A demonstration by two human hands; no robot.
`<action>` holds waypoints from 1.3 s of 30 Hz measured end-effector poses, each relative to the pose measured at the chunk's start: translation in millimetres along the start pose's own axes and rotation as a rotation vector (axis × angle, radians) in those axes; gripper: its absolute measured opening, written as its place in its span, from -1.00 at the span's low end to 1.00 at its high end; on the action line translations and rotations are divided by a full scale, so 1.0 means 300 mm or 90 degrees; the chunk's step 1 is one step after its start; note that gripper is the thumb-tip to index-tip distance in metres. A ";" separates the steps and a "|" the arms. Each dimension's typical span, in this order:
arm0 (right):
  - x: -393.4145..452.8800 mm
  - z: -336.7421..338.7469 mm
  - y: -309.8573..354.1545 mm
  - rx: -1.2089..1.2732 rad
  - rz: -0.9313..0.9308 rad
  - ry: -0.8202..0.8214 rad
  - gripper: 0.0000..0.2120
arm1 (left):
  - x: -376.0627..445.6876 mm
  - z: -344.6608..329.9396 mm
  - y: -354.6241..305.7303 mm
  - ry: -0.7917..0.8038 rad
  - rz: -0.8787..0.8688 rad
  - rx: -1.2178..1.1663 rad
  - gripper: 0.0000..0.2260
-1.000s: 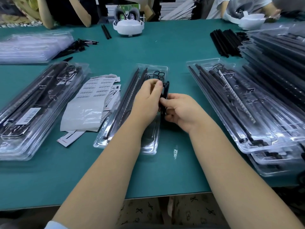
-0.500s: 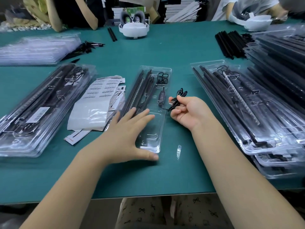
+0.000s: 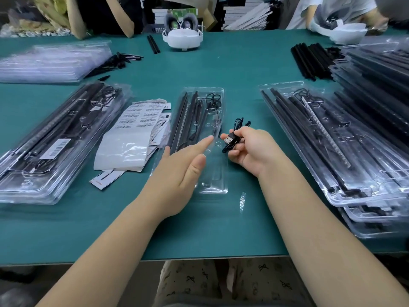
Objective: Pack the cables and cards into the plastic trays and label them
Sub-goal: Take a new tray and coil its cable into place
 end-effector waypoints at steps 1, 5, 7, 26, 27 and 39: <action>-0.002 -0.005 0.000 -0.053 0.014 0.002 -0.88 | -0.002 -0.001 0.000 -0.008 0.005 -0.013 -0.50; -0.024 -0.029 -0.008 -0.382 0.148 0.007 -0.84 | -0.002 -0.002 0.004 -0.013 0.003 -0.024 -0.59; -0.039 -0.034 -0.016 -0.485 0.217 -0.007 -0.83 | 0.000 -0.003 0.005 -0.021 0.004 -0.030 -0.59; -0.072 -0.027 0.009 -0.550 0.321 0.064 -0.74 | 0.012 -0.008 -0.008 -0.051 0.011 -0.038 -0.54; -0.072 -0.028 0.010 -0.535 0.340 0.063 -0.75 | 0.014 -0.008 -0.008 -0.050 0.012 -0.039 -0.54; -0.131 -0.072 -0.028 -0.939 0.635 0.068 -0.92 | 0.026 -0.013 -0.006 -0.030 0.015 -0.038 -0.54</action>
Point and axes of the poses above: each hand's wrist, its own x-axis towards the middle knuckle, its own z-axis out of the back of the hand, y = z × x, the point moved 3 cm from there along x, towards the middle knuckle, and after that the axes turned 8 degrees about x, right-handed, at the moved point
